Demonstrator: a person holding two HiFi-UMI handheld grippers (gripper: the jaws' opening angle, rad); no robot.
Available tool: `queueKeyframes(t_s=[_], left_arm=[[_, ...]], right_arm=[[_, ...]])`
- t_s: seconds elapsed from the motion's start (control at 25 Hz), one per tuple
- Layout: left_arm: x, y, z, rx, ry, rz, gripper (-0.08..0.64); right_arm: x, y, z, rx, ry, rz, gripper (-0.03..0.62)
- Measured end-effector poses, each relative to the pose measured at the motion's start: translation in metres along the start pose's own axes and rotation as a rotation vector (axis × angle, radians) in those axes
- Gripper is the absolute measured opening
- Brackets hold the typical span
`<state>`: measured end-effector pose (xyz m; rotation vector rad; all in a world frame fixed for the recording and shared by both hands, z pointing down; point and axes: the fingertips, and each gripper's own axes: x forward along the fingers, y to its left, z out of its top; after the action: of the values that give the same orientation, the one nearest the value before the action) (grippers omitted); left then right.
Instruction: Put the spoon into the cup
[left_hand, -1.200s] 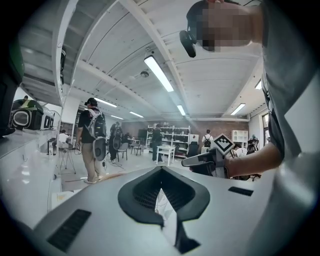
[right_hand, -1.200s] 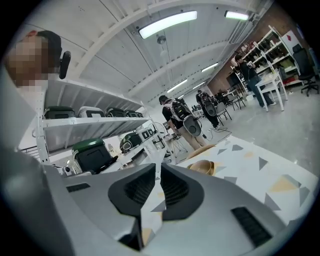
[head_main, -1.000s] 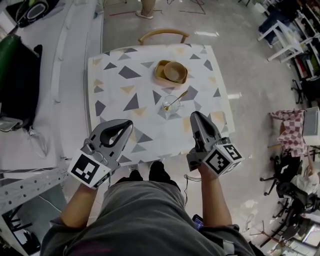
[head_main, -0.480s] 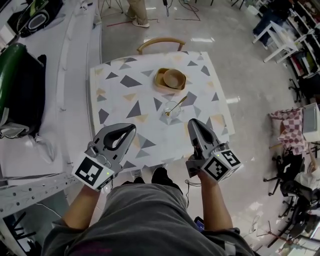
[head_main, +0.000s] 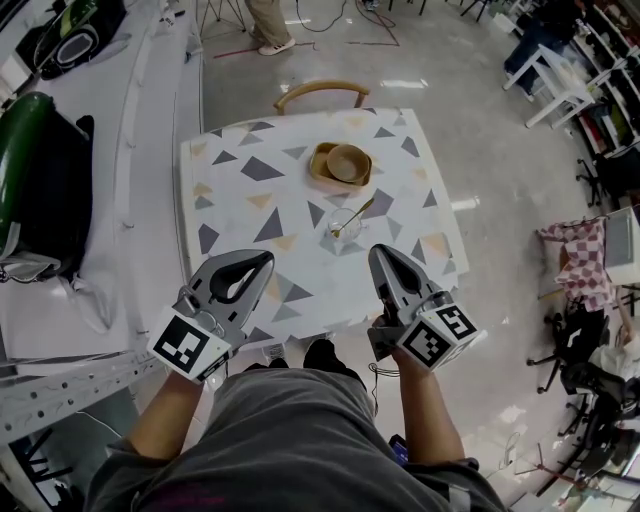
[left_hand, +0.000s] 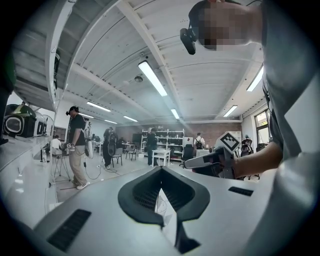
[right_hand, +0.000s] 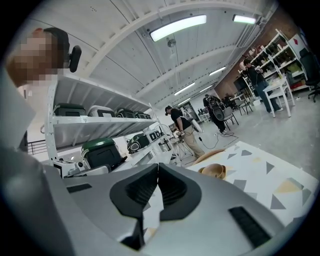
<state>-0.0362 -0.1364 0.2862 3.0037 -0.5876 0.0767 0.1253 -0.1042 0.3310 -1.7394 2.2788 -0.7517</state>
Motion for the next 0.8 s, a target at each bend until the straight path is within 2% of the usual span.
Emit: queueKeyframes(t_s=[0.8], left_arm=[[0.010,0.007,-0.001,-0.010,0.010,0.020,0.015]], right_arm=[[0.012,-0.002,-0.004,-0.018,0.043,0.021,0.020]])
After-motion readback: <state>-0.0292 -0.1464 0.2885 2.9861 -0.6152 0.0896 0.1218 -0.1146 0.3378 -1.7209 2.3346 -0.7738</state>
